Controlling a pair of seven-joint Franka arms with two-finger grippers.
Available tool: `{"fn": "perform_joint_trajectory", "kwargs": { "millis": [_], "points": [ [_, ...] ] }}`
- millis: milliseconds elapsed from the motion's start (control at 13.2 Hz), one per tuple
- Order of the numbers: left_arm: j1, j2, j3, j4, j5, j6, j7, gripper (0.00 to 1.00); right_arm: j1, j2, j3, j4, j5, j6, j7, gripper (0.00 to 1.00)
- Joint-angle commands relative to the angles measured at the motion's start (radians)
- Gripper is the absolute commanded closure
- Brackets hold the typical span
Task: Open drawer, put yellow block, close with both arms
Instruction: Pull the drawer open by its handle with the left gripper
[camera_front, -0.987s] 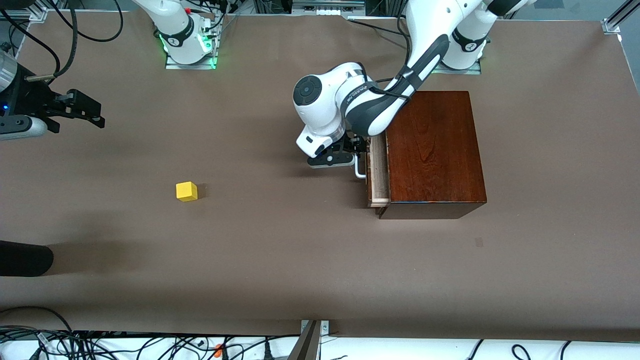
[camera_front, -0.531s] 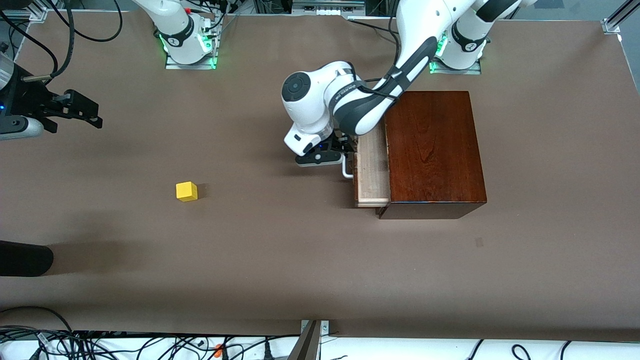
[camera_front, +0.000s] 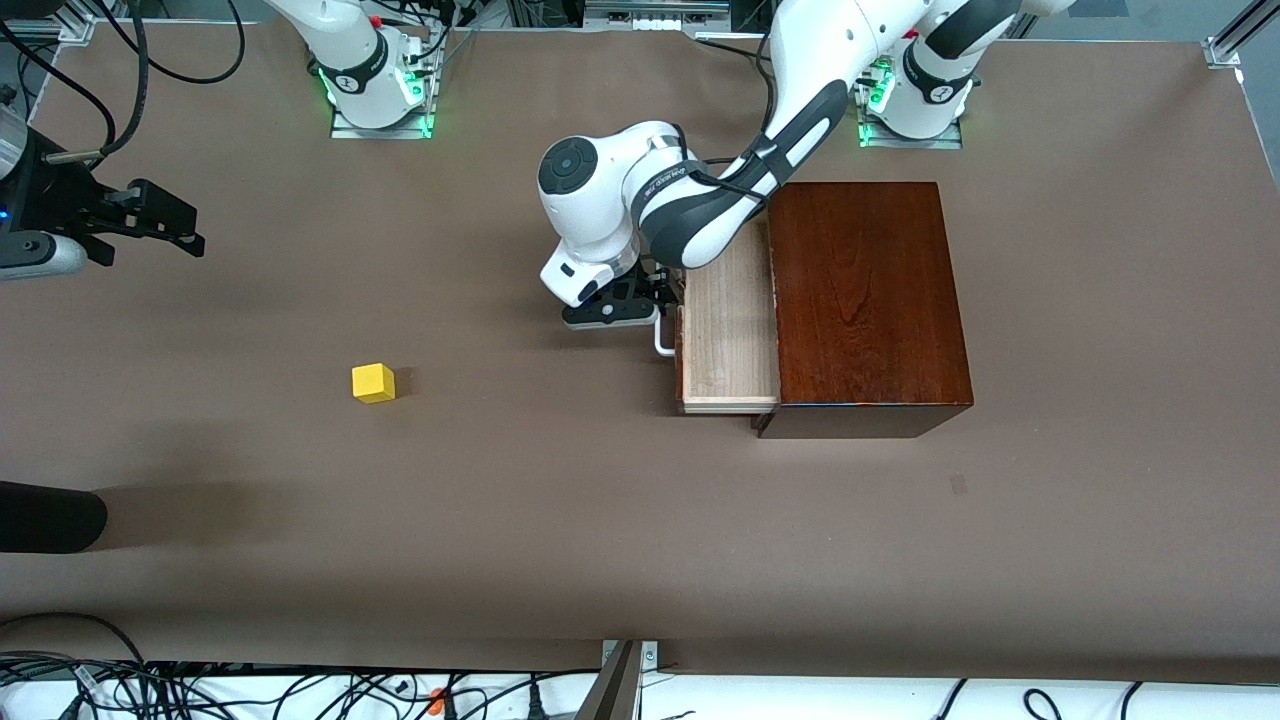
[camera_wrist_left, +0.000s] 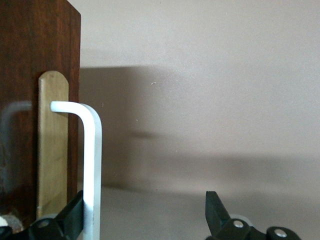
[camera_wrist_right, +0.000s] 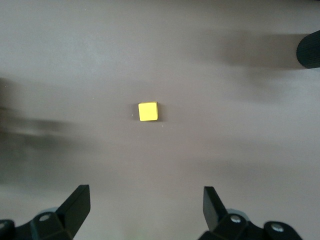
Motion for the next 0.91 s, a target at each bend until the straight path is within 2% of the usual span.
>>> {"fn": "perform_joint_trajectory", "kwargs": {
  "millis": [0,228,455,607,835],
  "points": [
    [-0.048,0.07,-0.018,0.12,0.001,0.039,-0.029,0.0,-0.01,0.007,0.003,0.021,0.013,-0.009,-0.006,0.0],
    [-0.058,0.089,-0.02,0.164,0.003,0.039,-0.028,0.0,-0.01,0.007,0.003,0.021,0.013,-0.009,-0.006,0.0],
    [-0.046,0.064,-0.021,0.173,-0.024,0.013,-0.022,0.0,-0.011,0.015,0.0,0.023,0.007,-0.001,-0.006,0.0],
    [-0.014,0.003,-0.033,0.173,-0.074,-0.06,-0.002,0.0,-0.013,0.024,0.0,0.024,0.008,0.005,-0.006,0.0],
    [0.073,-0.156,-0.038,0.151,-0.217,-0.166,0.099,0.0,-0.017,0.039,-0.001,0.024,0.011,0.011,-0.004,0.0]
  ]
}}
